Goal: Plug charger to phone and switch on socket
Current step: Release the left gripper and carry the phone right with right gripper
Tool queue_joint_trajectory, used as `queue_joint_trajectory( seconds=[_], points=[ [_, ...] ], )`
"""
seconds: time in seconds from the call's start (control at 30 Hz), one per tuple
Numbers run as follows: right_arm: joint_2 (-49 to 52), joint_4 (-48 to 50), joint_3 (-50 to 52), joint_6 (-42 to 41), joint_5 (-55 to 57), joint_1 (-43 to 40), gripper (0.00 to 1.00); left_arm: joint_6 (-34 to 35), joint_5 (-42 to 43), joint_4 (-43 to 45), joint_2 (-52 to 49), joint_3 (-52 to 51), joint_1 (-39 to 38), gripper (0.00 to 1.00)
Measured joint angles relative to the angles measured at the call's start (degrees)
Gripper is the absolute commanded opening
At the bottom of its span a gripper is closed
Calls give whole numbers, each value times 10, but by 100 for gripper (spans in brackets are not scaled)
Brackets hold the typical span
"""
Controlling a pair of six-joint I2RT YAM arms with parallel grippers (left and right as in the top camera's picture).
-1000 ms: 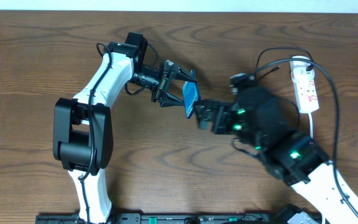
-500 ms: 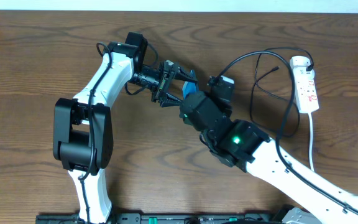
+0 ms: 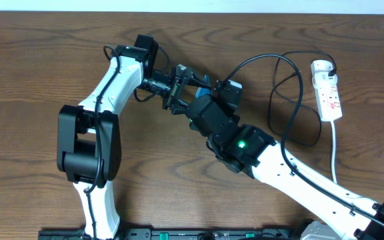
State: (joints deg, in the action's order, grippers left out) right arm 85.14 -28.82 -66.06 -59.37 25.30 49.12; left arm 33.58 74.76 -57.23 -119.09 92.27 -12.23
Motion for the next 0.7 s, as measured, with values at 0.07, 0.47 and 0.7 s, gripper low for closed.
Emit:
queue_joint_trajectory(
  seconds=[0.07, 0.47, 0.7],
  points=[
    [0, 0, 0, -1, -3, 0, 12, 0, 0, 0, 0, 0, 0, 70],
    [-2, -3, 0, 3, -16, -3, 1, 2, 9, 0, 0, 0, 2, 100],
    [-82, -22, 0, 4, -48, -73, 1, -2, 18, 4, 14, 0, 71, 100]
  ],
)
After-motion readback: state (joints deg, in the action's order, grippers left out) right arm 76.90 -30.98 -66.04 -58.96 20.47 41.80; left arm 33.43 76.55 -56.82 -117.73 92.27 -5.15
